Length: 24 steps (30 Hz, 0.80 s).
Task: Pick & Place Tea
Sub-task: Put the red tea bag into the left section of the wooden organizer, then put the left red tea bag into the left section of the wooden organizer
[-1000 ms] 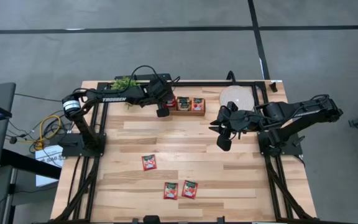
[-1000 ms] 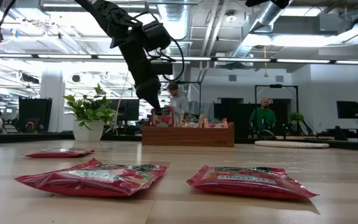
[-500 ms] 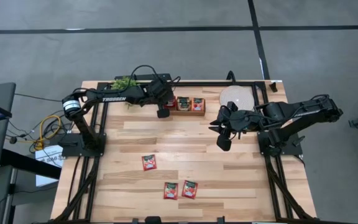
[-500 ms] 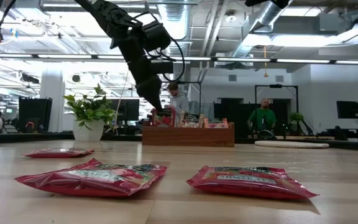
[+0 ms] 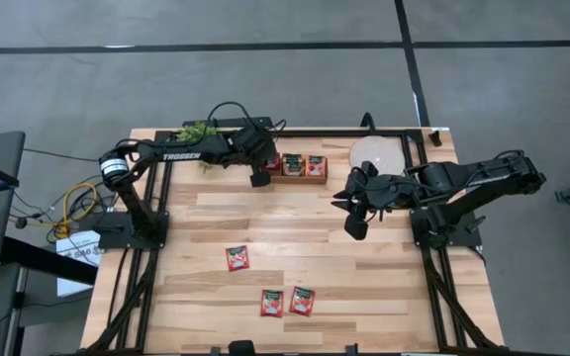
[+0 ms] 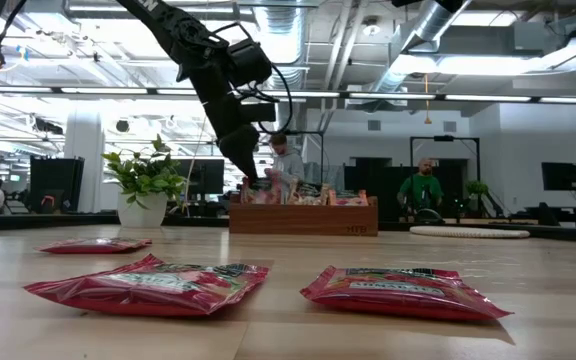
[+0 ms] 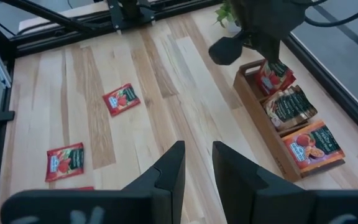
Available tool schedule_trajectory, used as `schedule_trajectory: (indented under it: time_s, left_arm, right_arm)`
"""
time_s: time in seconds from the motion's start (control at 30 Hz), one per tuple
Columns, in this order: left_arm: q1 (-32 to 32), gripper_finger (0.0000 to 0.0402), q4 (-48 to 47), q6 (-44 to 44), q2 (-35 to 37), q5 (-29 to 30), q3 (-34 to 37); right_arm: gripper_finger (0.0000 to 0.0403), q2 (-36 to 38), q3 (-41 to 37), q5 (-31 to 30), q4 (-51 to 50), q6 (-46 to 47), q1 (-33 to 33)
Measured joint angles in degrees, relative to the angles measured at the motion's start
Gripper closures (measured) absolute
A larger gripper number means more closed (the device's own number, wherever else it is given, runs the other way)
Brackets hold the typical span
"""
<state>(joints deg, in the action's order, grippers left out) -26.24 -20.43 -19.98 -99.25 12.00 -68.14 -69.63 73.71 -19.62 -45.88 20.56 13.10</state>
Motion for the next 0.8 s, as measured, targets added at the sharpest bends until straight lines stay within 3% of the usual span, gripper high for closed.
schedule_trajectory:
  time_s: [0.43,0.67,0.73,0.8]
  left_arm:
    - [-1.14,0.0295,-0.17,0.1,-0.19,-0.68,0.0]
    - [-0.28,0.028,-2.96,0.54,3.46,6.28,0.0]
    - [0.9,0.028,-7.89,3.18,6.17,4.4,-0.02]
    - [2.35,0.028,-14.71,7.17,8.74,-2.21,-0.04]
  right_arm:
    - [0.0327,0.0,0.0,0.0,0.17,0.0,0.0]
    - [0.0327,0.0,0.0,0.0,0.17,0.02,0.0]
    - [0.0327,0.0,0.0,0.0,0.15,0.01,0.0]
    - [0.0327,0.0,0.0,0.02,0.1,0.0,0.0]
